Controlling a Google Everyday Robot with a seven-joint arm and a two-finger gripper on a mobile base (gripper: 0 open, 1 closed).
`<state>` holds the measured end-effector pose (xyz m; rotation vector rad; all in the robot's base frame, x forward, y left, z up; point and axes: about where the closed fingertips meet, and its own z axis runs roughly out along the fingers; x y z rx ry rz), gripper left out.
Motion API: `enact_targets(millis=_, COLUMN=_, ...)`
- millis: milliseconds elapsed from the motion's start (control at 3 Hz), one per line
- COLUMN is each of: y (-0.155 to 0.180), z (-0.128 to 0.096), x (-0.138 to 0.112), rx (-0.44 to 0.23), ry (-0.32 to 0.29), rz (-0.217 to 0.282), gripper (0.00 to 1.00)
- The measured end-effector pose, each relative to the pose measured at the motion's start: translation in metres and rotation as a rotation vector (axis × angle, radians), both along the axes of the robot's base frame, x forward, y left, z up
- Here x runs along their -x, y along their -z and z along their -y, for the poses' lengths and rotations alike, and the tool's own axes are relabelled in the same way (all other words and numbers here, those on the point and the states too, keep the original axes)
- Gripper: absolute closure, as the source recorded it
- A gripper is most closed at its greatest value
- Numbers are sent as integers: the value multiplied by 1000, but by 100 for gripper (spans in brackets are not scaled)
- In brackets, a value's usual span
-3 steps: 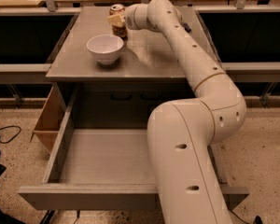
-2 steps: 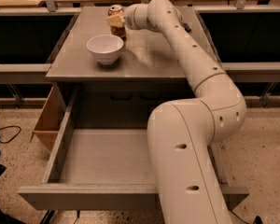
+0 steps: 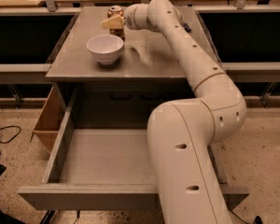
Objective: Pick orange can from top drawer and place on counter
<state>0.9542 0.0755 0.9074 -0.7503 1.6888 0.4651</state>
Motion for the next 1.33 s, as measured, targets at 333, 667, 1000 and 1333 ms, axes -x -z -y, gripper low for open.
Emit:
enact_targets(millis=333, y=-18, z=7, x=6, rx=-63, ry=-23, rz=37, gripper=0)
enact_targets(millis=667, y=-50, z=33, x=26, rx=-71, ry=-54, rz=98, gripper=0)
enact_targets(millis=1000, y=-118, z=88, x=74, rx=-23, ry=-34, rz=222, gripper=0)
enact_targets(millis=1333, y=-206, z=154, x=141, rx=11, ry=73, rz=386, gripper=0)
